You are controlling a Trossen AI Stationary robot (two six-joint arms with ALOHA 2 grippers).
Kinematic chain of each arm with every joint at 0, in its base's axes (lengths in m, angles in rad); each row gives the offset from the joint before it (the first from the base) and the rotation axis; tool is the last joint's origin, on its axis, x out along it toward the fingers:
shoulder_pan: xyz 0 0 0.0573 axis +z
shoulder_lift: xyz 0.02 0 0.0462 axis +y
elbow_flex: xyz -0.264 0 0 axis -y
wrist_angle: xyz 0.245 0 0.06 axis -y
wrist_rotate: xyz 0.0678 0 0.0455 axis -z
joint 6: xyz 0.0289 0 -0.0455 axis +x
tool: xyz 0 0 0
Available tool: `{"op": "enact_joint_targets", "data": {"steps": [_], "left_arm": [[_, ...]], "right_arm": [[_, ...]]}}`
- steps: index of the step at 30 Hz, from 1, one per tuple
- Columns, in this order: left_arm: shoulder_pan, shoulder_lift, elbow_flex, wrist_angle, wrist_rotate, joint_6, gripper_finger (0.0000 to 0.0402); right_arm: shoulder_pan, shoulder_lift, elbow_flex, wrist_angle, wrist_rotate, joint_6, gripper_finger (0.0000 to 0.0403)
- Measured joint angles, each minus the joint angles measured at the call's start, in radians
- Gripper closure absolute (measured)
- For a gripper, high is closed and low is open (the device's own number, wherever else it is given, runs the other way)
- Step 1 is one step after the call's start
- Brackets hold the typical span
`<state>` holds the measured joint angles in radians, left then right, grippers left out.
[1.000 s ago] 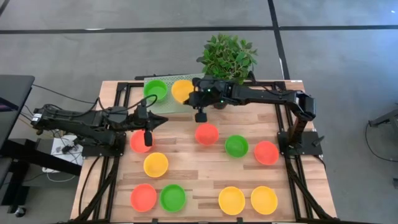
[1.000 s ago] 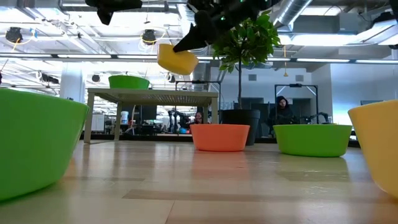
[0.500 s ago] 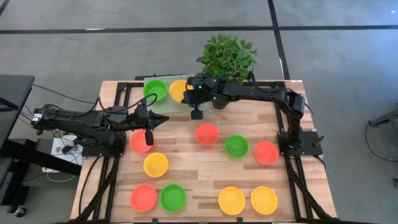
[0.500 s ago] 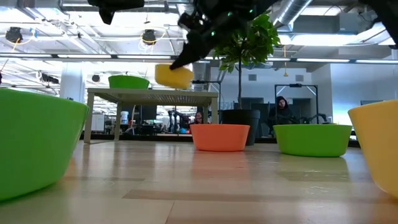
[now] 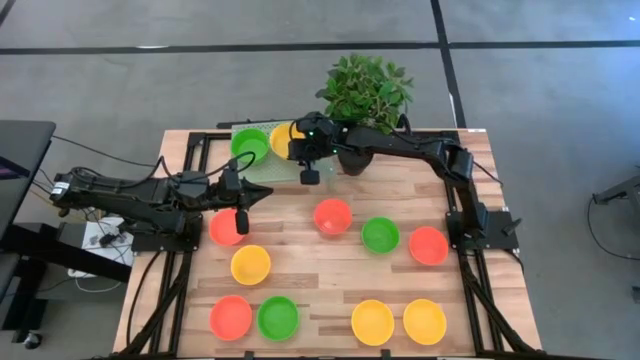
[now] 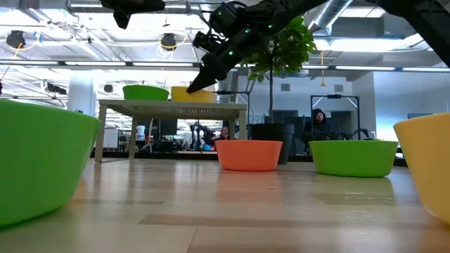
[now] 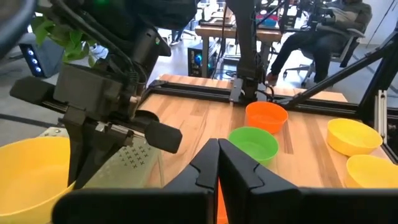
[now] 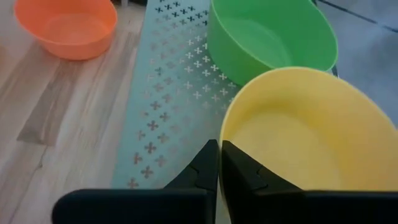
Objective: Pick & Place Mini bowls
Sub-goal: Put the yellow bowl on the shelf, then put the orange bowl on the shelf
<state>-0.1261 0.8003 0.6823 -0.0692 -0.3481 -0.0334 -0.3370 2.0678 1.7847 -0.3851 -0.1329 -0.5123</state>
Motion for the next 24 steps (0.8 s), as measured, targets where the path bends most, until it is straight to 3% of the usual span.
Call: {"op": "enact_joint_targets", "data": {"steps": [15, 24], "left_arm": [[0.0, 0.0, 0.0, -0.001, 0.0, 0.0, 0.0392], [0.0, 0.0, 0.0, -0.002, 0.0, -0.03, 0.0394]], "right_arm": [[0.022, -0.015, -0.001, 0.002, 0.0, -0.013, 0.0327], [0.097, -0.14, -0.001, -0.053, 0.002, -0.04, 0.0305]]}}
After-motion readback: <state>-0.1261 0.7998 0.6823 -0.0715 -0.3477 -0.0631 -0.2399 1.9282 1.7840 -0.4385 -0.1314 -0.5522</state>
